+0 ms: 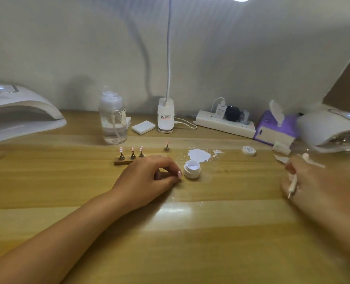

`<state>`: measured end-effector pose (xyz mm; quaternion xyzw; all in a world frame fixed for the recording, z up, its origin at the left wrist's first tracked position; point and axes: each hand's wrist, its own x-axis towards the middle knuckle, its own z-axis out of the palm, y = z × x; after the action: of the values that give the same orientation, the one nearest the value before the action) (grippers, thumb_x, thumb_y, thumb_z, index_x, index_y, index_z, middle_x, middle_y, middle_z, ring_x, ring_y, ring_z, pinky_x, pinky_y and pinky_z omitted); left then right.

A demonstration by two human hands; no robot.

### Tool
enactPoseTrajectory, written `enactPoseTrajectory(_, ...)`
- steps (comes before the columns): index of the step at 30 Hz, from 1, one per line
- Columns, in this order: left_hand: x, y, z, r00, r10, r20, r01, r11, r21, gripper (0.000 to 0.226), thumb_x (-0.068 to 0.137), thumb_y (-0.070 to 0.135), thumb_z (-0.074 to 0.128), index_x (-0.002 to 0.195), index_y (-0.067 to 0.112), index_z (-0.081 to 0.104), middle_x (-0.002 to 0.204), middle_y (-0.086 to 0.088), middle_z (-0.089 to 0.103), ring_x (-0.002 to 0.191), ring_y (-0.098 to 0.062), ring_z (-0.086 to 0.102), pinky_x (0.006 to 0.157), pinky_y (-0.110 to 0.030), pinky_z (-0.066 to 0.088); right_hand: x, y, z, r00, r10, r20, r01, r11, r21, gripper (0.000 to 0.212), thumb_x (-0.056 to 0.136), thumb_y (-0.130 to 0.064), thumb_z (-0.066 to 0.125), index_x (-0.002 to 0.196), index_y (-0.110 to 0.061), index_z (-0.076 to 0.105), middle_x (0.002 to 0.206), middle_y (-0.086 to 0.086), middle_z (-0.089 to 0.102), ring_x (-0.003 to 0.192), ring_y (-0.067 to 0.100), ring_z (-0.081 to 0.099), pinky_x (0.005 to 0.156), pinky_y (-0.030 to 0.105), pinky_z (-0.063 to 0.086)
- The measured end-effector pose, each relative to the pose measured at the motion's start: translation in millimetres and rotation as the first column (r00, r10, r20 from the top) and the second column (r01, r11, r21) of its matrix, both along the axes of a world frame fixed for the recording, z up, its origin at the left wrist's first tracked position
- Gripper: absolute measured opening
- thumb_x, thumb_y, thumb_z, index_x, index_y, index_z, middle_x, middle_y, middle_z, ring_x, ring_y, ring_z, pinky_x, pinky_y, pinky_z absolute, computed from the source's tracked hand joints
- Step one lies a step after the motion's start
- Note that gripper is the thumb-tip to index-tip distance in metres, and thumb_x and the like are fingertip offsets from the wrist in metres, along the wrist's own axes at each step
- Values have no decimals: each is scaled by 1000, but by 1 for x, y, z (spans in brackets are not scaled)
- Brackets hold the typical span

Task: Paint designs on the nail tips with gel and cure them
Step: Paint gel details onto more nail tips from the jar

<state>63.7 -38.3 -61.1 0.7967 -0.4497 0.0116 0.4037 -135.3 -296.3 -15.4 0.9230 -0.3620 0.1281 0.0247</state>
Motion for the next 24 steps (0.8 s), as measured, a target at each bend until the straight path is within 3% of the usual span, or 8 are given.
enactPoseTrajectory(5, -2, 0, 1, 1000, 6, 3, -6, 1000, 11, 12, 83, 28, 74, 82, 39, 69, 79, 22, 64, 57, -7, 51, 60, -28, 43, -19, -10, -24, 995, 12, 94, -14, 1000, 17, 7, 94, -17, 62, 99, -21, 62, 83, 4, 70, 72, 30, 57, 61, 38, 44)
enactPoseTrajectory(7, -2, 2, 2, 1000, 14, 10, -14, 1000, 14, 12, 84, 28, 74, 83, 39, 69, 80, 23, 64, 58, -6, 52, 61, -29, 44, -15, -11, -23, 995, 32, 96, -34, 999, 12, 22, 87, -3, 65, 101, -21, 64, 85, 6, 72, 71, 30, 56, 61, 37, 42)
enactPoseTrajectory(10, -3, 3, 2, 1000, 22, 13, -22, 1000, 16, 13, 84, 27, 73, 83, 39, 69, 80, 27, 63, 58, -4, 52, 59, -24, 40, -9, -8, -16, 961, 122, 249, -130, 991, 14, 17, 86, -1, 70, 95, -15, 66, 86, 9, 74, 74, 36, 64, 62, 38, 44)
enactPoseTrajectory(13, -3, 2, 3, 999, 34, 13, -34, 999, 20, 10, 84, 29, 72, 83, 39, 69, 80, 34, 60, 60, -1, 53, 58, -20, 35, 9, 5, -4, 866, 272, 419, -299, 954, -2, 12, 85, -7, 75, 92, -12, 68, 80, 4, 72, 67, 25, 63, 62, 35, 44)
enactPoseTrajectory(17, -5, 2, 4, 999, 37, -4, -37, 999, 32, 6, 84, 31, 71, 86, 37, 70, 76, 30, 59, 65, 11, 52, 59, -15, 32, 64, 46, 28, 692, 492, 528, -536, 840, -80, 11, 86, -9, 77, 92, -8, 68, 80, 3, 73, 71, 23, 71, 65, 34, 53)
enactPoseTrajectory(22, -6, 0, 5, 997, 68, -27, -65, 993, 98, 3, 86, 39, 65, 89, 39, 65, 82, 27, 58, 73, 12, 49, 68, -18, 36, 170, 118, 87, 458, 727, 511, -767, 614, -186, 13, 94, -10, 65, 103, -14, 74, 94, 0, 79, 86, 21, 75, 79, 42, 58)
enactPoseTrajectory(24, -6, 0, 5, 997, 79, 0, -78, 989, 126, 6, 86, 42, 63, 92, 41, 64, 83, 27, 56, 77, 6, 51, 74, -21, 41, 214, 149, 102, 416, 769, 486, -804, 561, -198, 23, 94, -8, 58, 106, -18, 74, 98, -2, 79, 95, 23, 74, 83, 40, 56)
